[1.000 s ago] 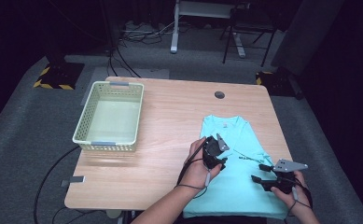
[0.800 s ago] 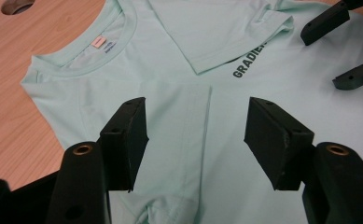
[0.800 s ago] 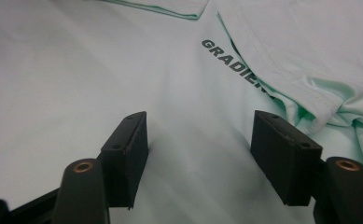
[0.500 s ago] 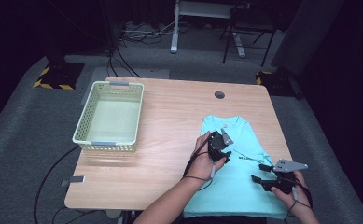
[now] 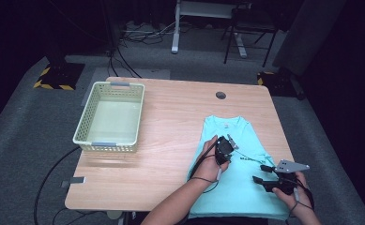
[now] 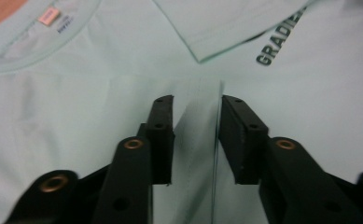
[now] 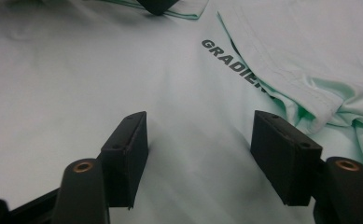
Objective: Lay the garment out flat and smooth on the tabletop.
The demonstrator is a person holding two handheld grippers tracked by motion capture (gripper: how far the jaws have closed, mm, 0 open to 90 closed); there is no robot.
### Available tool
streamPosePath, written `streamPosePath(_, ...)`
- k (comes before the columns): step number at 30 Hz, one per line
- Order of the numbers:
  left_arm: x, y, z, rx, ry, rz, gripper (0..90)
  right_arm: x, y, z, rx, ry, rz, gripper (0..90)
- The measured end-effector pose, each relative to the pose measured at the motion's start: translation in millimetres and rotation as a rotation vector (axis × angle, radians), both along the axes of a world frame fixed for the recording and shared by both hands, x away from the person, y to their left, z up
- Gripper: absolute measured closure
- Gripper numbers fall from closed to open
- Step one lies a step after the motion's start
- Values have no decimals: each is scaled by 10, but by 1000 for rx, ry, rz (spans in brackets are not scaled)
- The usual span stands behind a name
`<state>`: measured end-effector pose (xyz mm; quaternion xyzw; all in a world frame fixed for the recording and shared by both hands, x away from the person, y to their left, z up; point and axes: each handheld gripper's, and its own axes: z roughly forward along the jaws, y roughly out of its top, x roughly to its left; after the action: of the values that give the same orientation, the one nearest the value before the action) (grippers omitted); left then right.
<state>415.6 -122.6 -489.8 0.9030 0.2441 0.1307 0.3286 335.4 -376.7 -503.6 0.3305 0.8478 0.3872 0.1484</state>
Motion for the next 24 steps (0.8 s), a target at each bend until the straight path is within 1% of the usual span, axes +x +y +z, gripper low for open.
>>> streamPosePath(1, -2, -3, 6, 8, 2, 1, 746, -1, 0, 0, 0, 0, 0, 373)
streamPosePath(2, -8, -14, 10, 19, -10, 5, 789, -2, 0, 0, 0, -1, -1, 373)
streamPosePath(3, -16, -18, 18, 37, -25, 7, 861, -3, -1, 0, 0, 0, -1, 374)
streamPosePath(4, -16, -17, 23, 38, -23, 5, 871, -3, 0, 0, 0, 0, -2, 374)
streamPosePath(5, -14, -12, 28, 28, -14, 9, 873, -3, -1, 0, 0, 0, -2, 374)
streamPosePath(10, -2, 48, 131, 6, -21, 16, 874, -3, -1, 0, 0, 0, -1, 374)
streamPosePath(13, 8, 88, 214, -4, -33, 12, 874, -3, -1, 0, -1, -1, -1, 374)
streamPosePath(14, 10, 104, 243, -8, -34, 16, 873, -3, -1, 0, -1, -1, -1, 374)
streamPosePath(16, 16, 141, 296, -22, -48, 24, 873, 0, -3, 1, 0, 1, 0, 374)
streamPosePath(20, 33, 241, 399, -33, -60, 44, 873, -5, 1, 3, -2, 1, -5, 372)
streamPosePath(22, 41, 269, 425, -31, -64, 47, 873, -10, -8, 4, 5, 6, -14, 371)
streamPosePath(24, 62, 371, 498, -36, -77, 64, 873, -22, -19, 12, 26, 25, -45, 369)
